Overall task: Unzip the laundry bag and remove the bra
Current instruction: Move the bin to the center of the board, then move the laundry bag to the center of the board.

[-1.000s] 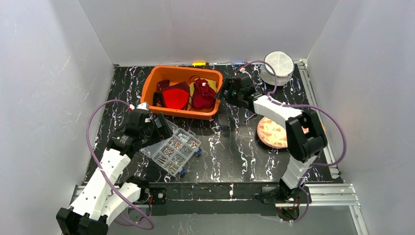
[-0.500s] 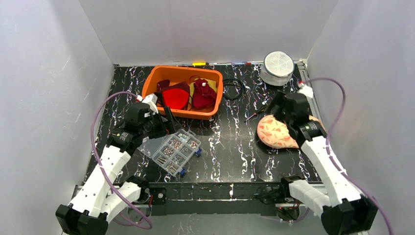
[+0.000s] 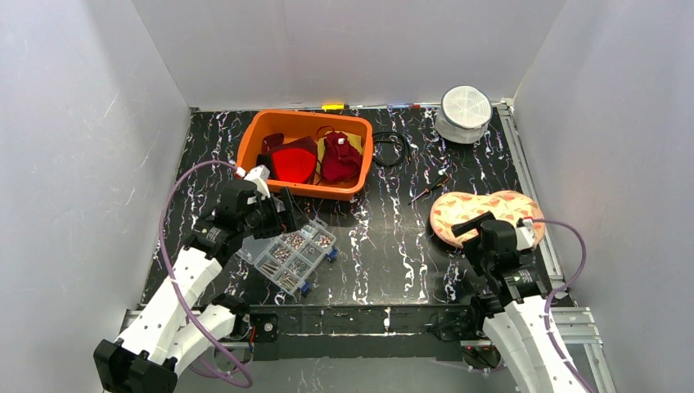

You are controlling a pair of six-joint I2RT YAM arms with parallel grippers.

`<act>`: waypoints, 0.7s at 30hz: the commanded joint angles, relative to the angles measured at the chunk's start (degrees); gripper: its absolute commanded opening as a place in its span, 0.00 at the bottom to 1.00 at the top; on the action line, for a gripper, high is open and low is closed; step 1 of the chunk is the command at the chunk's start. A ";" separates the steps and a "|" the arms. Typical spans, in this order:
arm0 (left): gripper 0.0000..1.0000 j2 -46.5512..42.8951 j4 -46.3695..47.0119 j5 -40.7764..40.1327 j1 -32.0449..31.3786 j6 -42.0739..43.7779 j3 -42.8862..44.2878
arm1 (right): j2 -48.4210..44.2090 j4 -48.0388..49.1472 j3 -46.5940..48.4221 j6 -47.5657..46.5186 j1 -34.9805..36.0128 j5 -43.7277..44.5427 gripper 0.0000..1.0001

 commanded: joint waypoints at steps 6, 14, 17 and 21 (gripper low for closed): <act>0.90 -3.14 -2.25 -2.29 -0.09 -0.04 -2.29 | 1.73 8.87 -7.61 13.13 -0.18 0.58 0.98; 0.90 -4.61 -2.75 -3.71 -0.15 -0.45 -2.95 | 10.38 18.03 -9.83 15.20 -0.15 2.99 0.94; 0.90 -4.70 -2.95 -4.09 -0.14 -0.37 -2.86 | 9.63 20.15 -11.60 17.18 -0.19 3.29 0.86; 0.90 -4.90 -3.22 -4.37 -0.09 -0.20 -2.77 | 7.78 22.22 -14.03 18.16 -0.14 4.10 0.61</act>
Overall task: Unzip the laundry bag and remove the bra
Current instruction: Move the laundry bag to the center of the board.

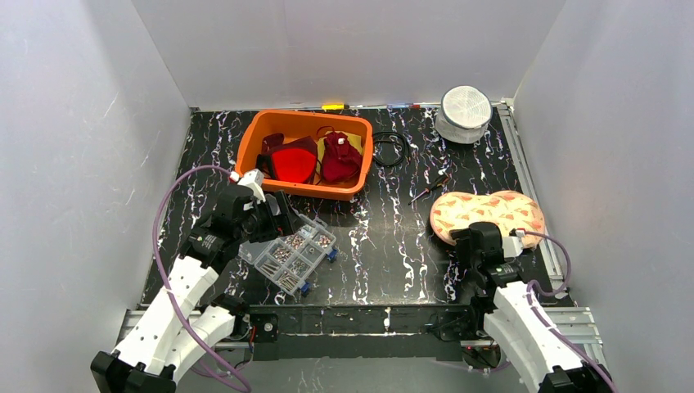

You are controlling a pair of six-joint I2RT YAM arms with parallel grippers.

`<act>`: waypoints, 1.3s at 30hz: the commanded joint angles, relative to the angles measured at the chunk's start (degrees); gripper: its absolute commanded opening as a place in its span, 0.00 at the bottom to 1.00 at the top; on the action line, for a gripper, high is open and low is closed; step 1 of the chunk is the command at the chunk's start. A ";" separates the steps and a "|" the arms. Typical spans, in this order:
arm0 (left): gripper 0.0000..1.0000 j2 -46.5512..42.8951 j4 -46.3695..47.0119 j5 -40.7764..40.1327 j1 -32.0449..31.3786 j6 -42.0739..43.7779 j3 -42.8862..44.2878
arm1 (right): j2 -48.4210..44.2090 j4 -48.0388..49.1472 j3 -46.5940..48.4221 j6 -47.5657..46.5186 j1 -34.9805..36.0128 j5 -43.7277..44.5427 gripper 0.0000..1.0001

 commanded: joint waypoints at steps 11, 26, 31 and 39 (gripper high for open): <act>0.90 -3.62 -3.19 -0.82 -0.14 -0.57 -1.04 | -13.10 -6.51 4.98 -1.70 -0.08 -1.03 0.08; 0.89 -5.85 -1.44 2.75 -0.24 -4.98 -4.37 | -15.34 -14.57 11.87 2.42 -0.04 -13.34 0.01; 0.89 -7.11 0.27 3.21 -0.57 -7.15 -7.13 | -12.58 -6.31 7.20 3.94 0.56 -15.76 0.01; 0.89 -4.83 2.36 4.20 -3.41 -9.52 -6.39 | 4.05 6.35 12.72 0.60 19.64 -1.73 0.01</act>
